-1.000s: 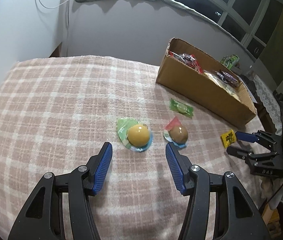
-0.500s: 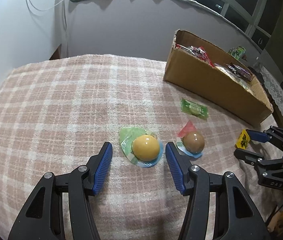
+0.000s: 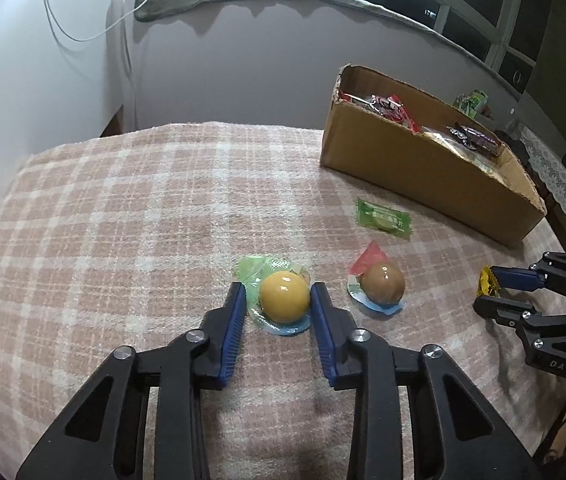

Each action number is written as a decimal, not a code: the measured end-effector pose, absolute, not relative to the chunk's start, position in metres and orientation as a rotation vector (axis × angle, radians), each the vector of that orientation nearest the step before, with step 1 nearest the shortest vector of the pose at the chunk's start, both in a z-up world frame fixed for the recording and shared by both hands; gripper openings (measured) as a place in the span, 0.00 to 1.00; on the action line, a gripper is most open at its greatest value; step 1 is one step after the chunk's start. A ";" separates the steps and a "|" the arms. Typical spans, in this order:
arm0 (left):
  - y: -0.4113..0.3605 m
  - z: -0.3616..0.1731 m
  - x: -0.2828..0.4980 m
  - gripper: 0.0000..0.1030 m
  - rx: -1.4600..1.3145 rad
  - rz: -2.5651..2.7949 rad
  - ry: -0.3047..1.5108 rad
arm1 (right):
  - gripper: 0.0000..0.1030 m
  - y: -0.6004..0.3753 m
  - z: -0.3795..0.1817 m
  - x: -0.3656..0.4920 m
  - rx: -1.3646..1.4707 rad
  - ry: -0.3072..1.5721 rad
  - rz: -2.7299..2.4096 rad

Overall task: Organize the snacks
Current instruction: 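Grasp the yellow candy with the right gripper while the left gripper grasps the round yellow candy, then carry both candies into the box and open both grippers, then move both grippers back toward the brown candy and green packet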

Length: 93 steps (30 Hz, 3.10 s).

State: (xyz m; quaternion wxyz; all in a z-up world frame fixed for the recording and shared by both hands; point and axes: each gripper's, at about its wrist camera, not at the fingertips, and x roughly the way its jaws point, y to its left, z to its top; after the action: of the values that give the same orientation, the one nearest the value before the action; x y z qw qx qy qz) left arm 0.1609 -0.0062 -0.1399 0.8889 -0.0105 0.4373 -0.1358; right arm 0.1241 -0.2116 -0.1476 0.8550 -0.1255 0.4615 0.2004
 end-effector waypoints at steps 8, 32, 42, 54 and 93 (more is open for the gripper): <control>-0.004 -0.141 0.159 0.22 -0.024 -0.288 0.905 | 0.34 -0.217 -0.147 0.122 -0.237 0.974 0.421; -0.009 -0.087 0.143 0.22 -0.072 -0.344 0.786 | 0.34 -0.229 -0.092 0.107 -0.178 0.870 0.452; -0.032 -0.054 0.160 0.22 -0.078 -0.394 0.728 | 0.34 -0.250 -0.041 0.131 -0.144 0.783 0.422; -0.084 -0.039 0.198 0.22 -0.063 -0.466 0.711 | 0.34 -0.273 -0.024 0.182 -0.082 0.784 0.379; -0.087 -0.045 0.223 0.44 -0.113 -0.452 0.753 | 0.66 -0.294 -0.027 0.224 -0.047 0.792 0.312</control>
State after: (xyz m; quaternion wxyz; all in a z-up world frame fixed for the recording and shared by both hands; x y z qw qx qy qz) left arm 0.2226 -0.0868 -0.0447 0.9036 -0.0549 0.3642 -0.2188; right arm 0.2239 -0.2938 -0.0268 0.9104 -0.0228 0.3842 0.1515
